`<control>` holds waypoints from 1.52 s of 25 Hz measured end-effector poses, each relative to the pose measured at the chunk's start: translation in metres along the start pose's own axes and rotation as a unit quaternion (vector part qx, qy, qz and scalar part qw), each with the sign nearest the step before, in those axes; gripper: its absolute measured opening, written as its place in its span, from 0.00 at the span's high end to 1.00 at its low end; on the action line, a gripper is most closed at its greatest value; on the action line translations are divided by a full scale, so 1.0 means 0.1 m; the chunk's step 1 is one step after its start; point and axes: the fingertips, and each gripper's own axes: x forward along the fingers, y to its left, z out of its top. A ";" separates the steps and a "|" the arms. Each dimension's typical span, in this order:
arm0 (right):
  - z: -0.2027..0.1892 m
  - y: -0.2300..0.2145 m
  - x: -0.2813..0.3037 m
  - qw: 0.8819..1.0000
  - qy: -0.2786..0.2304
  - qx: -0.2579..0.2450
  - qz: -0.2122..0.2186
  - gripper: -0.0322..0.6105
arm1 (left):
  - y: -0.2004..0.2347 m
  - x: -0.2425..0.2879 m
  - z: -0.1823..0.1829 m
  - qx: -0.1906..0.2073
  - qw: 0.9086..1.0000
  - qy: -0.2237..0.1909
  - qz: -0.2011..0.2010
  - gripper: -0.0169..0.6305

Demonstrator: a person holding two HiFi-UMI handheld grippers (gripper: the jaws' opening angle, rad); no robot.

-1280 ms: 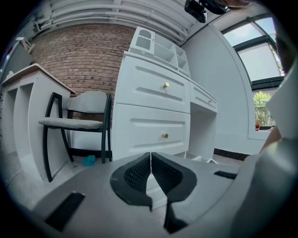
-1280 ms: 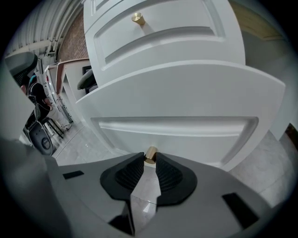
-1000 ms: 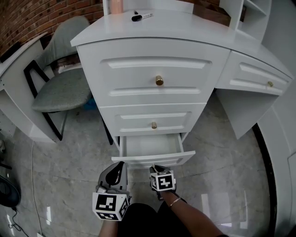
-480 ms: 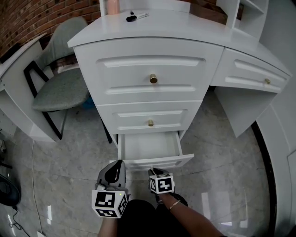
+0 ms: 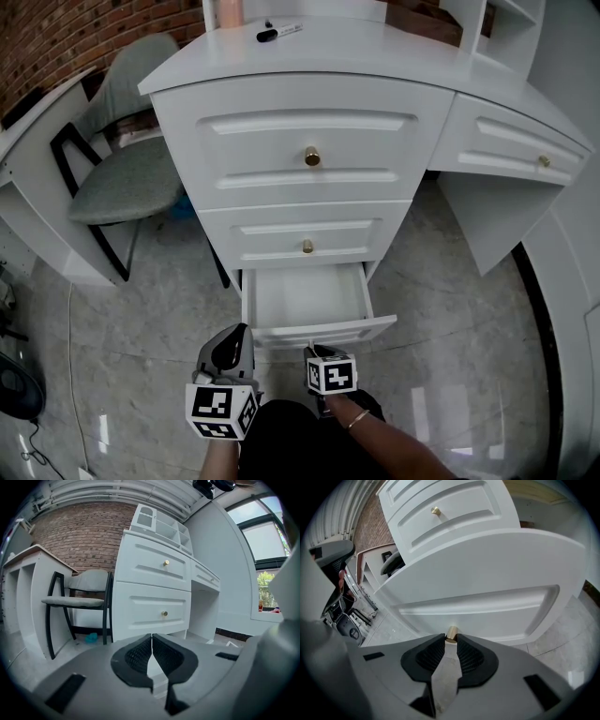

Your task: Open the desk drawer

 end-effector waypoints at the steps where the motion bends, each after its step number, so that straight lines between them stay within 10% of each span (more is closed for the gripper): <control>1: -0.01 0.01 -0.02 1.000 0.002 0.005 0.001 0.83 | 0.00 0.00 0.00 0.000 1.000 0.001 0.000 0.96; 9: -0.18 -0.14 -0.21 0.999 0.025 0.028 -0.021 0.92 | -0.02 -0.01 0.03 -0.003 1.000 0.000 0.001 0.96; 20: 0.33 0.07 -0.89 0.994 -0.096 -0.003 0.043 0.93 | -0.11 -0.05 0.04 0.005 1.000 0.000 -0.002 0.96; 38: 1.30 0.29 -1.95 0.954 -0.286 -0.062 0.060 0.94 | -0.18 -0.10 0.11 -0.003 1.000 -0.003 -0.008 0.96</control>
